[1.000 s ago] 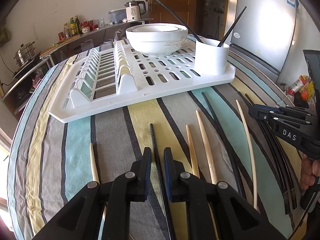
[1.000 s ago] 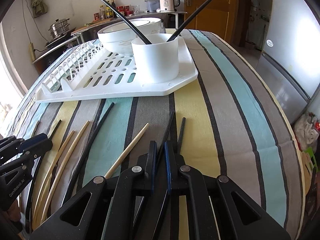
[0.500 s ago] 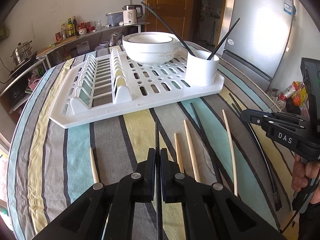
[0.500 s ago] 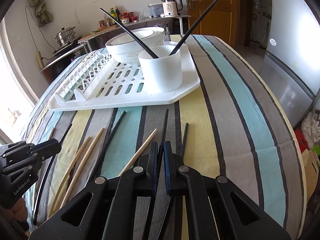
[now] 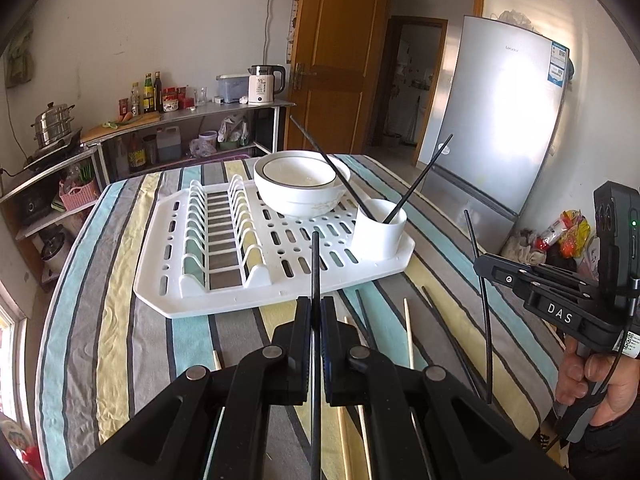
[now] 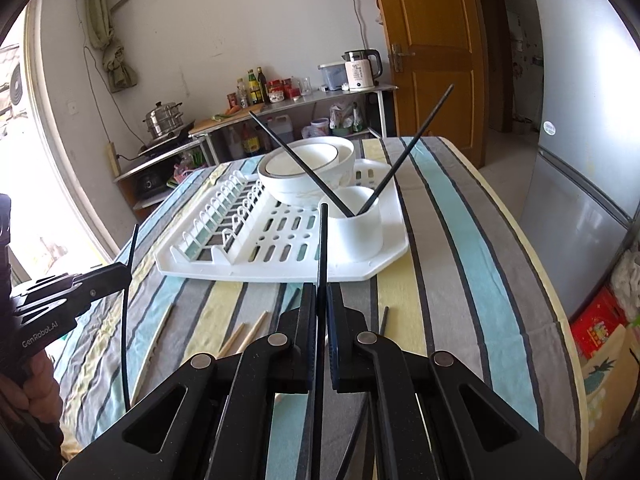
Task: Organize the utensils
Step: 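Lift both held black chopsticks upright and carry them over the white cup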
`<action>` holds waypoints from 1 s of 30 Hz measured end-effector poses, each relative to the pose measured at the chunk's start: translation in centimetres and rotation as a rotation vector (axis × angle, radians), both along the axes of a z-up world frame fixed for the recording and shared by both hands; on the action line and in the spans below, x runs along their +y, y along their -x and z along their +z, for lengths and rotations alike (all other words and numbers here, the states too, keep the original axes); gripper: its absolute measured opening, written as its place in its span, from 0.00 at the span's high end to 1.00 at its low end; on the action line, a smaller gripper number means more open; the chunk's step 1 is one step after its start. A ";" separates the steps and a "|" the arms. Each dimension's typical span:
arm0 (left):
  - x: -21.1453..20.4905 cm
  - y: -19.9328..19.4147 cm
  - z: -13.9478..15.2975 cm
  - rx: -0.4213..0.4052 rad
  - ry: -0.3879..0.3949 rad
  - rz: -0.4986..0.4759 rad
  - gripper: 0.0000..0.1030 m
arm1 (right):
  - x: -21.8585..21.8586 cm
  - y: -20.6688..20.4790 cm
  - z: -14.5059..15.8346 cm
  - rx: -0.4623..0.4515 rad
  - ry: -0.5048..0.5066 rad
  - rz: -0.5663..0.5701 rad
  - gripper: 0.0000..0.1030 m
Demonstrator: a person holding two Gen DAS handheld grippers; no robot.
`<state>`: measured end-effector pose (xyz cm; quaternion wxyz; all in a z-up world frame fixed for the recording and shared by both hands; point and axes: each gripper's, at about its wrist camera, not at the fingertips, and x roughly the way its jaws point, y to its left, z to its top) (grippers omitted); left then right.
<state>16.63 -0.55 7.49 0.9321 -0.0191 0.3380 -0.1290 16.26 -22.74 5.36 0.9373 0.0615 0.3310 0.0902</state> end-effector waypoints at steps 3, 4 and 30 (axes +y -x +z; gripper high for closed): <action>0.2 0.8 1.4 -0.036 0.008 -0.003 0.96 | 0.2 0.9 1.5 -0.041 -0.002 0.008 0.95; 0.2 1.1 1.9 -0.049 0.009 -0.004 0.96 | 0.3 1.2 1.9 -0.054 -0.003 0.011 0.95; 0.6 3.2 5.9 -0.127 0.031 -0.018 0.97 | 0.4 5.0 5.2 -0.177 -0.004 0.026 0.96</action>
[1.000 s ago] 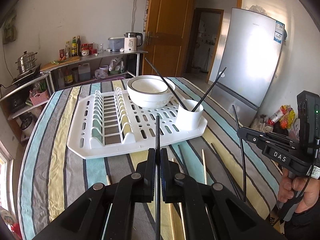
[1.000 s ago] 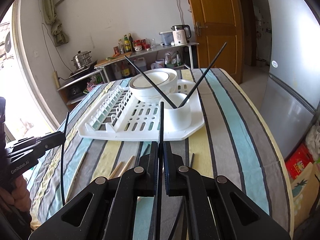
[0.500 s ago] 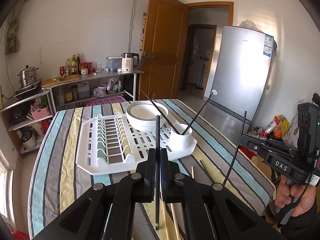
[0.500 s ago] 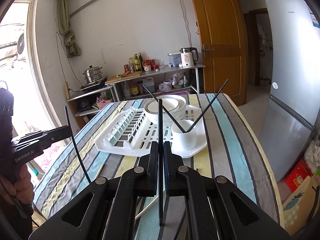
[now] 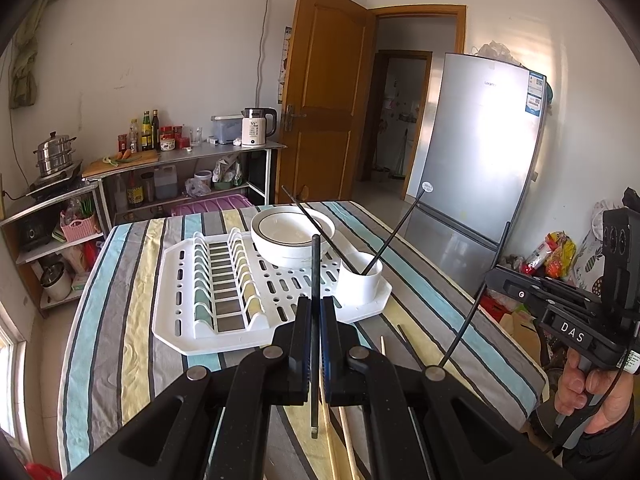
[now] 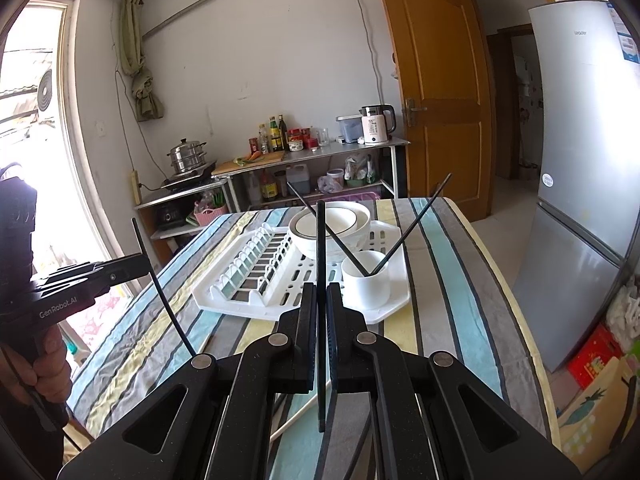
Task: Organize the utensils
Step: 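Lift both held black chopsticks upright and carry them over the white cup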
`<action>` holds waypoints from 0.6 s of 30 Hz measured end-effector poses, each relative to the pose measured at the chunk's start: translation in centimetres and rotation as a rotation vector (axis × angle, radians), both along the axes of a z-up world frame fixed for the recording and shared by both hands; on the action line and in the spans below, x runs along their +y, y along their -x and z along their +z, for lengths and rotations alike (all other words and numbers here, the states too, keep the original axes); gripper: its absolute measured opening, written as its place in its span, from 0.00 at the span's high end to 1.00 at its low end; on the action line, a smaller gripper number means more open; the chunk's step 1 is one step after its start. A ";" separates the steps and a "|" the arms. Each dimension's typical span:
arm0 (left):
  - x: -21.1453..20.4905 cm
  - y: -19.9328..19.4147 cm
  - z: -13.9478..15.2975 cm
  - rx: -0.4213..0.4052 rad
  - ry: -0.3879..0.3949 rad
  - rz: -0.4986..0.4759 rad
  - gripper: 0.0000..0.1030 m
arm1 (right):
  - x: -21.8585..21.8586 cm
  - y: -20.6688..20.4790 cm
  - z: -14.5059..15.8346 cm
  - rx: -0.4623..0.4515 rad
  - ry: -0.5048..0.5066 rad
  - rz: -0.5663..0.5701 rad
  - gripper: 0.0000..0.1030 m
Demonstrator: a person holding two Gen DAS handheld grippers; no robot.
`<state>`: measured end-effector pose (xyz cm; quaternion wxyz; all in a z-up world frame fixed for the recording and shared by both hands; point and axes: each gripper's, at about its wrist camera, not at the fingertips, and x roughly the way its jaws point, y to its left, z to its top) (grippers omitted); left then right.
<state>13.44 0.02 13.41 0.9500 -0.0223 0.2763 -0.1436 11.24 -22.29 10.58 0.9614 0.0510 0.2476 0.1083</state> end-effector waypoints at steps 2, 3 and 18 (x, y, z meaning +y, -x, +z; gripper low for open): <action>-0.1 0.0 0.3 -0.006 -0.004 -0.003 0.97 | -0.2 0.0 0.2 -0.004 -0.002 -0.001 0.96; -0.1 -0.2 0.5 -0.009 -0.005 -0.004 0.97 | -0.3 0.0 0.2 -0.006 -0.002 -0.002 0.96; -2.2 -5.2 3.8 -0.028 0.008 -0.045 0.97 | -1.6 -3.5 2.1 -0.024 0.002 -0.029 0.96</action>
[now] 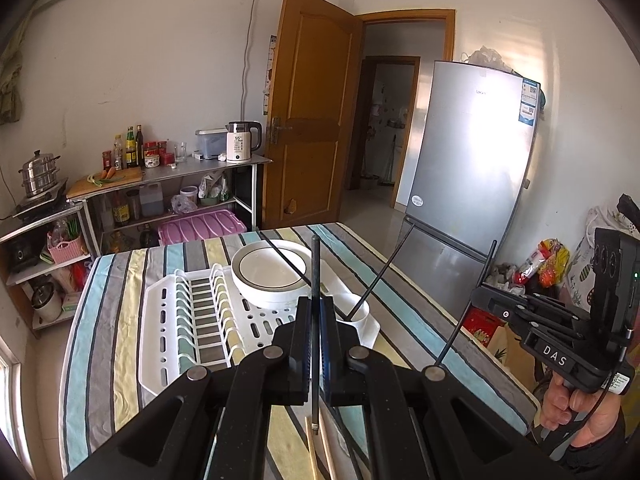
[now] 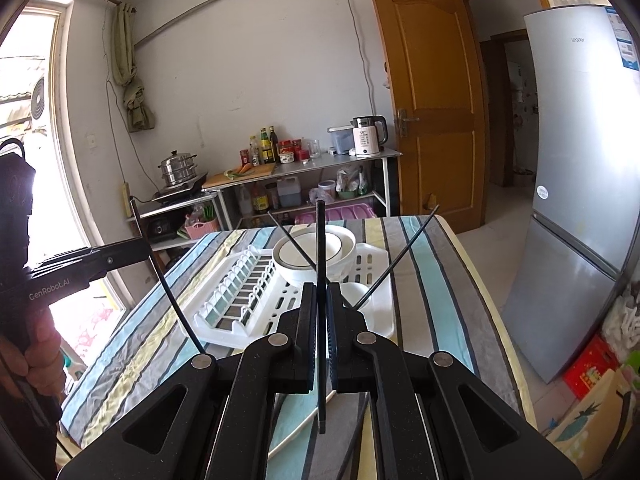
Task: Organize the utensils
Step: 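Lift both held black chopsticks upright and carry them over the white cup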
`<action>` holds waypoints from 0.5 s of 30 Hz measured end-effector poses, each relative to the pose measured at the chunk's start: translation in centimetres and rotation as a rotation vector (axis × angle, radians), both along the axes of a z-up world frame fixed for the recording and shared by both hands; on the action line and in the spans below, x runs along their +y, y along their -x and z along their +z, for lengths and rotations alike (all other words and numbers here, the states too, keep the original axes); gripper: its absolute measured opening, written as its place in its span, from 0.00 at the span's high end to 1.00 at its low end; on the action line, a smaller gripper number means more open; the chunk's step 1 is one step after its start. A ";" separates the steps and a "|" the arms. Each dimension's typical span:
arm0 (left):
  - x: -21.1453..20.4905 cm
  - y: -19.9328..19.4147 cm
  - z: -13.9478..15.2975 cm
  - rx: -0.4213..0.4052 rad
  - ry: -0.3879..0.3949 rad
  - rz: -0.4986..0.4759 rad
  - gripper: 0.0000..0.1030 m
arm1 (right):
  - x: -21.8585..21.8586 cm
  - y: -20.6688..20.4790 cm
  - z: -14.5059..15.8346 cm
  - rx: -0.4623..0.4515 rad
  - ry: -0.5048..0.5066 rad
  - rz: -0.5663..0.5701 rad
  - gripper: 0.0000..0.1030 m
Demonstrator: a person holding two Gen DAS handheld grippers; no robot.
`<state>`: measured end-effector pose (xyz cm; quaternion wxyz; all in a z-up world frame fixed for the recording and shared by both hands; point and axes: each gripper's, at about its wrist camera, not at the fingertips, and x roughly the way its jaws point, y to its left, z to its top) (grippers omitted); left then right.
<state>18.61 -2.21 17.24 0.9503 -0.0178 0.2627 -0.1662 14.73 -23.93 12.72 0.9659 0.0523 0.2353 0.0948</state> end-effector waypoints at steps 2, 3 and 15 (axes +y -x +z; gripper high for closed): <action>-0.4 -1.2 0.4 0.004 0.011 -0.009 0.97 | -0.2 -0.8 0.2 0.000 0.003 -0.001 0.96; -0.6 -1.8 0.5 0.008 0.014 -0.013 0.97 | -0.3 -1.2 0.3 0.000 0.003 0.000 0.96; -3.3 -8.9 2.7 0.011 0.036 -0.042 0.97 | -1.5 -5.9 2.3 -0.023 -0.003 -0.005 0.96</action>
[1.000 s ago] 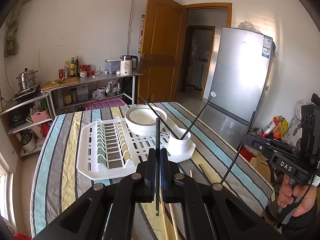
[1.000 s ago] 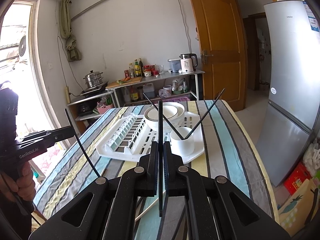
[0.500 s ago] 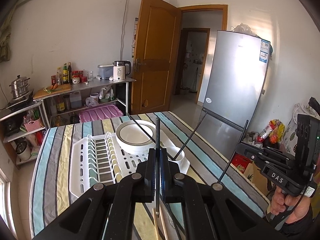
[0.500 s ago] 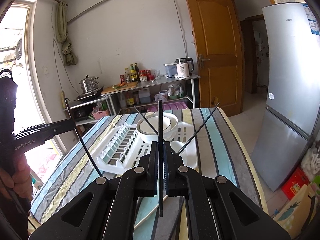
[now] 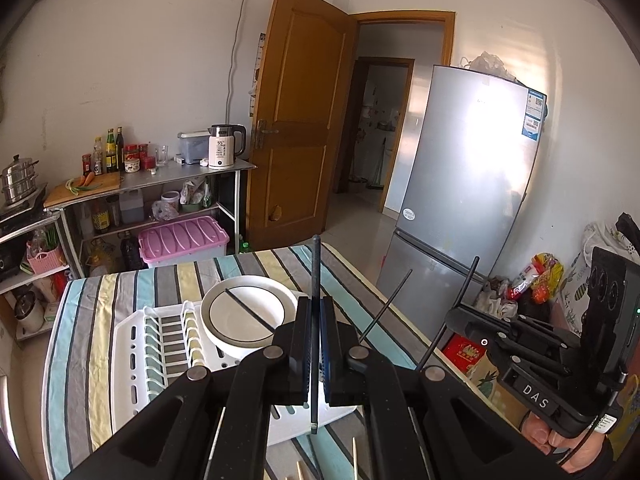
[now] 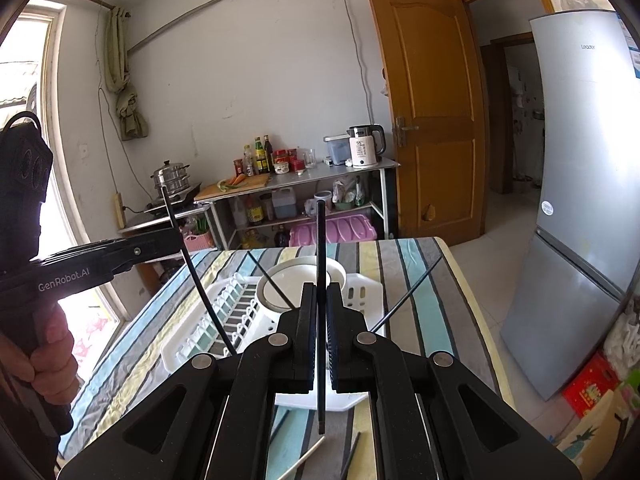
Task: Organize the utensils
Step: 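Lift both held black chopsticks upright and carry them over the white cup, then insert the chopsticks into the white cup and open both tools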
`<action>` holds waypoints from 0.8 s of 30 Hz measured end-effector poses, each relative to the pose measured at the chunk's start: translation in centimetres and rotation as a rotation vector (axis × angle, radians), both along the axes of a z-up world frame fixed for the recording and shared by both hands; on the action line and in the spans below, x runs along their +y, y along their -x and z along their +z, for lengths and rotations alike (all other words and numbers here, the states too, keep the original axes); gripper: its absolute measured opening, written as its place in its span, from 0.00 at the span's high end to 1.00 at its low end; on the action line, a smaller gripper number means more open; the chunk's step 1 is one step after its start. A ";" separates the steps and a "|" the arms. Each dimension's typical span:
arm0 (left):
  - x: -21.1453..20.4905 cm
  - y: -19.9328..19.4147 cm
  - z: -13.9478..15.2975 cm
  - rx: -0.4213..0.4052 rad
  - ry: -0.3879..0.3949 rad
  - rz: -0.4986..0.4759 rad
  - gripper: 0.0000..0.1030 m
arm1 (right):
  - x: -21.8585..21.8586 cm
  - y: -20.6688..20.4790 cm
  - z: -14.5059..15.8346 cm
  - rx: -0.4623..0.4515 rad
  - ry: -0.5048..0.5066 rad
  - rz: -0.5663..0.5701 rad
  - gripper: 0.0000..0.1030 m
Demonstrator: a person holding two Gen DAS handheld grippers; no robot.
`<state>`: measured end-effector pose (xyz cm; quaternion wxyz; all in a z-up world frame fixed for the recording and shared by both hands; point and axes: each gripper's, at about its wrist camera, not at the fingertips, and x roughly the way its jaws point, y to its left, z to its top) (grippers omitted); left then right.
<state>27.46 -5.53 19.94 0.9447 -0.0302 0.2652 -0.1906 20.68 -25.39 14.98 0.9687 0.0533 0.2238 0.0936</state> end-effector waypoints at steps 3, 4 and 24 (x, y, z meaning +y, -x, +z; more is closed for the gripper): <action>-0.7 -1.8 0.4 -0.002 -0.005 -0.003 0.97 | -0.1 -1.1 0.5 -0.010 -0.001 -0.001 0.96; -0.9 -2.4 0.5 0.000 -0.004 -0.003 0.97 | -0.1 -1.5 0.6 -0.013 -0.001 0.000 0.96; -3.6 -9.5 -2.0 0.047 0.025 -0.035 0.97 | -1.3 -7.4 -0.3 0.000 -0.019 -0.020 0.96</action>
